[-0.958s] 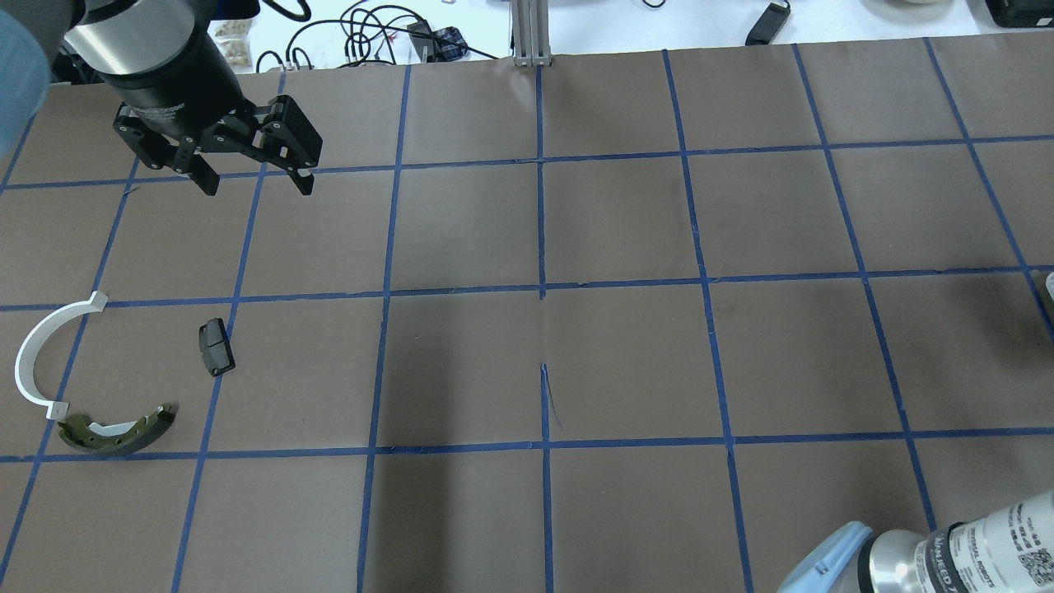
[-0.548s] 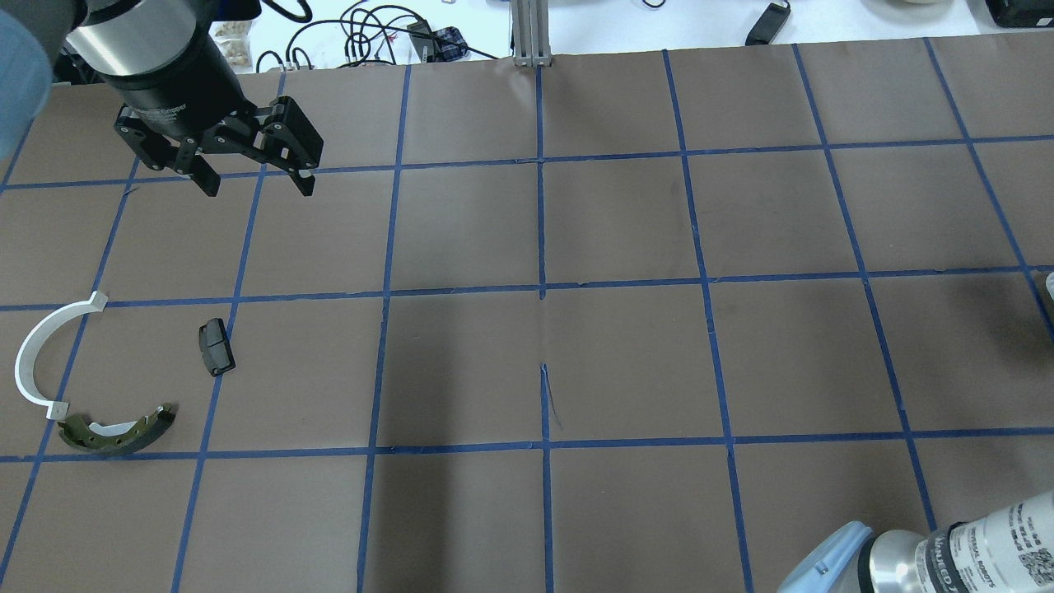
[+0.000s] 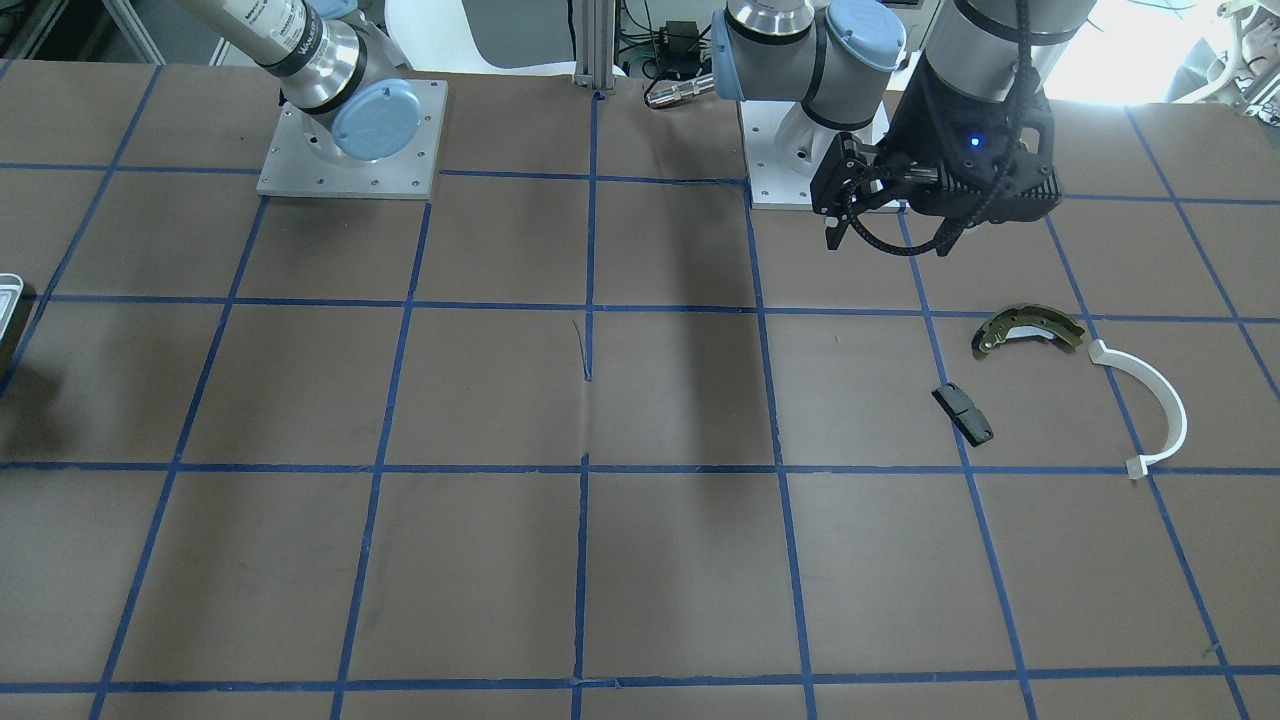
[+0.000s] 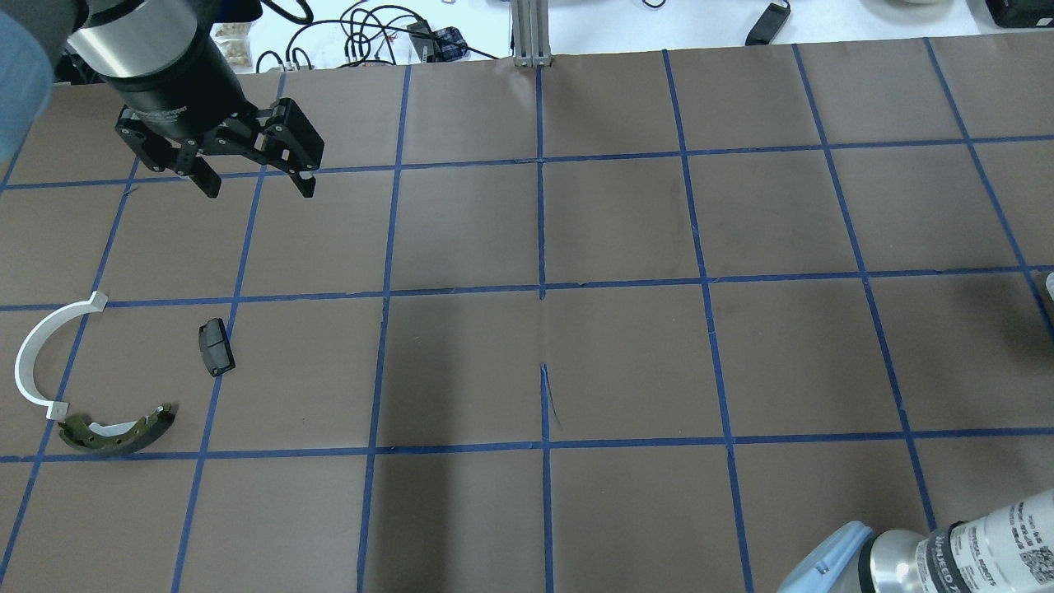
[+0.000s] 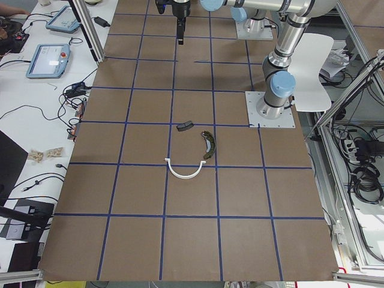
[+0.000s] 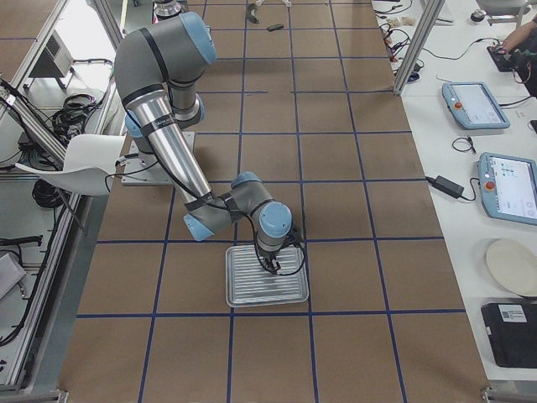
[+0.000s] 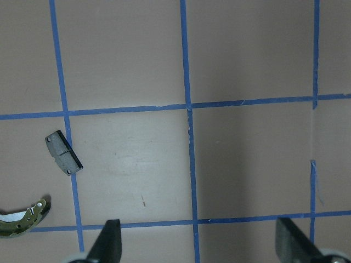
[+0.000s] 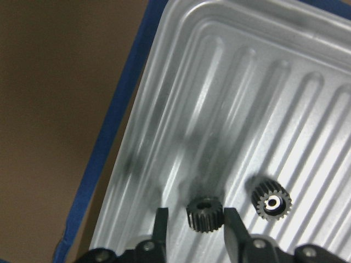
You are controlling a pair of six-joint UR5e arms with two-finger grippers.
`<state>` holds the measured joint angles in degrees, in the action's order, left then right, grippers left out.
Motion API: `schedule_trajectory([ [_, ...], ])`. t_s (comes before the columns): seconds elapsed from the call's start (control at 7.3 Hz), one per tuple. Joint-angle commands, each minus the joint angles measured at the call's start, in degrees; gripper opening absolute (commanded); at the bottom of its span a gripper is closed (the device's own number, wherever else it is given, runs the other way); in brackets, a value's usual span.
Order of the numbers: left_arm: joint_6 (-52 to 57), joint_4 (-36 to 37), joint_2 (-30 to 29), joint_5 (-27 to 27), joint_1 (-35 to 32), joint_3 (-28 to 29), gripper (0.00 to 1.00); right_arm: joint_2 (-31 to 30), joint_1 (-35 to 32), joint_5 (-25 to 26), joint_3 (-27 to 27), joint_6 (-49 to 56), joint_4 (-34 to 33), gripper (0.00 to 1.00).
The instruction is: Place bearing gear from tray to pile
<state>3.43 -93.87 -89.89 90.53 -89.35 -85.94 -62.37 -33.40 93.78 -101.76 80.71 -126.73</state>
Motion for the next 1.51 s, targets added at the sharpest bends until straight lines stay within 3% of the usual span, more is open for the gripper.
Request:
schedule_trajectory([
  [0.0, 0.00, 0.00, 0.06, 0.00, -0.03, -0.10, 1.00, 0.23, 0.00, -0.09, 0.07, -0.03, -0.01, 0.41],
  [0.27, 0.00, 0.00, -0.02, 0.00, -0.03, -0.01, 1.00, 0.23, 0.00, -0.09, 0.07, 0.15, -0.01, 0.34],
  [0.55, 0.00, 0.00, -0.02, 0.00, -0.03, -0.01, 1.00, 0.06, 0.00, 0.00, 0.33, -0.02, 0.08, 0.04],
  [0.82, 0.00, 0.00, -0.11, 0.00, -0.03, 0.07, 1.00, -3.44, -0.61, 0.00, 0.51, -1.25, 1.04, 0.00],
  [1.1, 0.00, 0.00, -0.11, 0.00, -0.03, -0.01, 1.00, -12.64, -6.11, -1.58, -0.01, -14.27, 13.71, 0.00],
  [1.37, 0.00, 0.00, -0.11, 0.00, -0.03, 0.07, 1.00, -20.39, -18.57, -1.58, -0.54, -33.93, 25.08, 0.00],
])
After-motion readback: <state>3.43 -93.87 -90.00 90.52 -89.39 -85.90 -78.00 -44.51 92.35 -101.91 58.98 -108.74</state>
